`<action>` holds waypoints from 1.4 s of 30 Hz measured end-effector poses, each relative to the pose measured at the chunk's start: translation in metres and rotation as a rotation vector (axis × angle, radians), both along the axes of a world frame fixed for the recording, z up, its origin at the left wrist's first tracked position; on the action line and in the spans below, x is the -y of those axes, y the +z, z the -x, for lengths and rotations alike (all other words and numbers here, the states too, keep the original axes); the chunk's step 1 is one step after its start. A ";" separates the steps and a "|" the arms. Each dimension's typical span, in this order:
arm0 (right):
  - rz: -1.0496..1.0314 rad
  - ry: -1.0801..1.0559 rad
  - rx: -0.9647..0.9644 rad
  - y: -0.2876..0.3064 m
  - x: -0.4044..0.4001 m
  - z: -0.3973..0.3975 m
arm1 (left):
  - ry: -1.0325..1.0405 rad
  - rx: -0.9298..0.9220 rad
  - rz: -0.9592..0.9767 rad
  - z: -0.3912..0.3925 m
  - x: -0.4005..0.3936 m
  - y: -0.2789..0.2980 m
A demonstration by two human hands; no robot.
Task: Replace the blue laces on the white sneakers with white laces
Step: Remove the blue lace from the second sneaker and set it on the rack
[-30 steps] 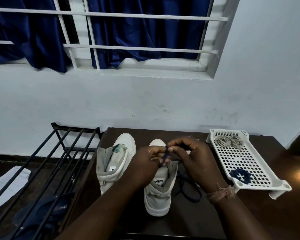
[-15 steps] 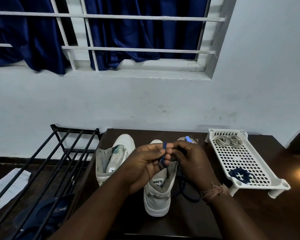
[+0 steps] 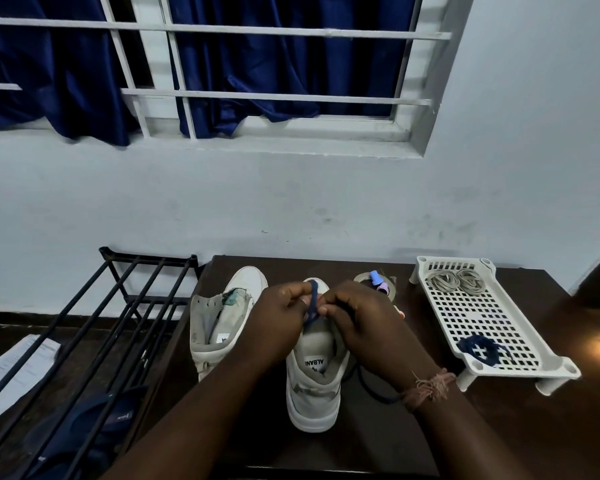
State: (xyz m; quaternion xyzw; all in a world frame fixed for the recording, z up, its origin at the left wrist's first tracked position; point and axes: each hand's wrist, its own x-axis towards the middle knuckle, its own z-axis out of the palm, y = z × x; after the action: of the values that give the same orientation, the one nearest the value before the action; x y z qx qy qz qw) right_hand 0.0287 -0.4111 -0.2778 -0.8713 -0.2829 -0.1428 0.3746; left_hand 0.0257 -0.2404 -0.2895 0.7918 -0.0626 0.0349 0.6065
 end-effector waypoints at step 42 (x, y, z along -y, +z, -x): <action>-0.180 -0.106 0.061 0.006 -0.001 -0.002 | -0.194 -0.056 0.129 0.003 0.000 0.009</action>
State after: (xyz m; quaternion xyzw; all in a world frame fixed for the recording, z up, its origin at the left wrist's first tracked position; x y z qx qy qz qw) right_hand 0.0305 -0.4103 -0.2716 -0.8432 -0.2337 -0.2139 0.4344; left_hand 0.0224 -0.2407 -0.2807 0.7421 -0.1194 -0.0420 0.6582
